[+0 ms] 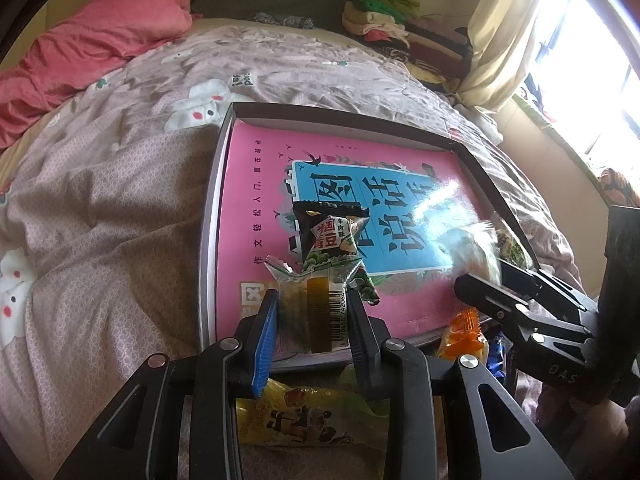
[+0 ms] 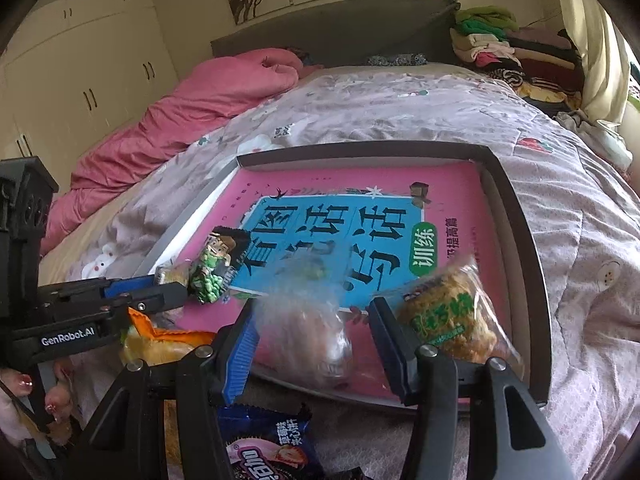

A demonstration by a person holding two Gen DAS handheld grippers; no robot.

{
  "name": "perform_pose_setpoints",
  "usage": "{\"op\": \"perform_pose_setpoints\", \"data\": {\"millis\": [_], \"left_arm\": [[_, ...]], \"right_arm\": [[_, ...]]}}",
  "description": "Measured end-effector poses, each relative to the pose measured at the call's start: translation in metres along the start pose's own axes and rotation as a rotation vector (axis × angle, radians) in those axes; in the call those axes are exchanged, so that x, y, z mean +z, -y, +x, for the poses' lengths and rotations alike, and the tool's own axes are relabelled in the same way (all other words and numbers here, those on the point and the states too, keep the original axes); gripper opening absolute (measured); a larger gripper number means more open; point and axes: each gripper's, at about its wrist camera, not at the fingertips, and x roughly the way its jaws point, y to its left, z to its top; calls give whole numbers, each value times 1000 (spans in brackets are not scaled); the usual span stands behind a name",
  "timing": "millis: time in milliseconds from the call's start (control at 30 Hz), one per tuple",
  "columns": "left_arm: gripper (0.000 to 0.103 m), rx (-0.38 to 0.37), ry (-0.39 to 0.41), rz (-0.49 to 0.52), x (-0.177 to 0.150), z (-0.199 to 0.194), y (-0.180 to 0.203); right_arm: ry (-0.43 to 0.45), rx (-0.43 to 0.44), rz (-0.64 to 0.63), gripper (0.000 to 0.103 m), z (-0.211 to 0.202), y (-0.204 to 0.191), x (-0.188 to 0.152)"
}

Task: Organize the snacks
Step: 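Lower the wrapped cake onto the tray with the left gripper while the right gripper lowers the candy bag there, then open the left gripper to release the wrapped cake while the right gripper releases the candy bag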

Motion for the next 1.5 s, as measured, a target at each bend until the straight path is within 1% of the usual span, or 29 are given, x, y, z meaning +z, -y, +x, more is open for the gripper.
{"op": "perform_pose_setpoints", "data": {"millis": [167,667,867,1000,1167,1300,1500], "left_arm": [[34,0,0,1,0,0,0],[34,0,-6,-6,0,1,-2],[36,3,-4,-4,-1,0,-2],[43,5,-3,-8,-1,-2,-3],[44,6,-4,-12,-1,-4,-4],[48,3,-4,-18,-1,-5,-5],[49,2,-6,-20,0,-6,-5]], "right_arm": [[-14,-25,2,55,1,3,-2],[1,-29,7,55,-11,6,-6],[1,-17,-11,54,-14,2,-7],[-3,-11,-16,54,-14,-1,-9],[5,-8,-18,54,-17,-1,-9],[11,-4,-14,54,-20,-1,-10],[21,5,-6,54,-23,1,-9]]}}
